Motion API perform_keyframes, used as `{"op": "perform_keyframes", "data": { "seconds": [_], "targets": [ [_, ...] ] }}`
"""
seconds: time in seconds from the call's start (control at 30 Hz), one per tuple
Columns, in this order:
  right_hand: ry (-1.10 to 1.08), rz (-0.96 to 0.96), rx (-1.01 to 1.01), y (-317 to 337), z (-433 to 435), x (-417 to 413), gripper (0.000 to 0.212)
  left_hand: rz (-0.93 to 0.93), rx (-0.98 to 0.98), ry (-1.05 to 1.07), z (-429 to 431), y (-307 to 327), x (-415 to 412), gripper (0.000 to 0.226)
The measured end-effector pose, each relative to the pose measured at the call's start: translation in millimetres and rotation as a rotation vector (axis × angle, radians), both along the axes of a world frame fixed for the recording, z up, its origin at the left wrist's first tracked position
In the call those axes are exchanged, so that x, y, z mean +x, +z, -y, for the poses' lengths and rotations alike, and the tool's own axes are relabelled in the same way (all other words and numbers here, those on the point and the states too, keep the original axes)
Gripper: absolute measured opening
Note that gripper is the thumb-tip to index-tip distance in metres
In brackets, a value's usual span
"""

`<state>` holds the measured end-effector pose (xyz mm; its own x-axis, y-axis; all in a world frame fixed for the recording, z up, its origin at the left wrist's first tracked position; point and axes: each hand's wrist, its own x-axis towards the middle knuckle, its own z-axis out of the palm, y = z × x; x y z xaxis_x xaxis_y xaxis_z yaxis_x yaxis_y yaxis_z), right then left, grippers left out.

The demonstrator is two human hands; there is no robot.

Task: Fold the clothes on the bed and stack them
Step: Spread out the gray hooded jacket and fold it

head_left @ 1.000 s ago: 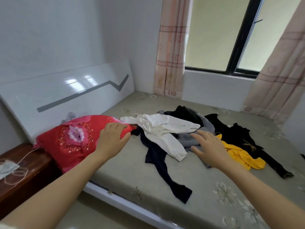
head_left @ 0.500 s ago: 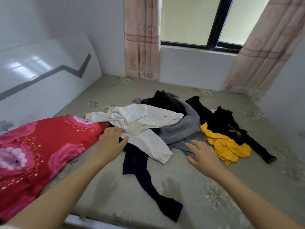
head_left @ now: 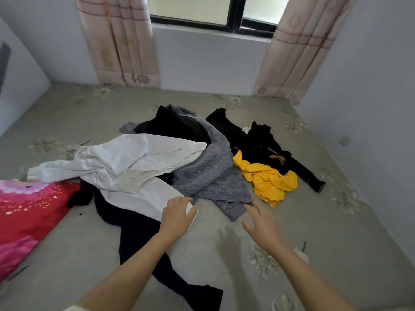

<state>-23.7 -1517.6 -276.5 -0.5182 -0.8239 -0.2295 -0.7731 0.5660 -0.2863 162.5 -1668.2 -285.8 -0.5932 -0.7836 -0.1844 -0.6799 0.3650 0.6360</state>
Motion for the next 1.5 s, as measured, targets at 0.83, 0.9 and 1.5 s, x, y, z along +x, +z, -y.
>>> {"op": "perform_keyframes", "data": {
  "seconds": [0.83,0.9,1.5],
  "targets": [
    [0.253,0.117,0.269,-116.2,108.1,-214.3,0.055,0.276,0.113,0.212,56.5,-115.2,-195.4,0.038],
    [0.300,0.102,0.282,-128.0,132.1,-216.9,0.055,0.305,0.108,0.210,76.3,-131.0,-195.8,0.041],
    [0.537,0.068,0.577,-253.1,296.9,-228.2,0.075,0.502,0.110,-0.004,174.2,-263.3,-191.9,0.059]
  ]
}}
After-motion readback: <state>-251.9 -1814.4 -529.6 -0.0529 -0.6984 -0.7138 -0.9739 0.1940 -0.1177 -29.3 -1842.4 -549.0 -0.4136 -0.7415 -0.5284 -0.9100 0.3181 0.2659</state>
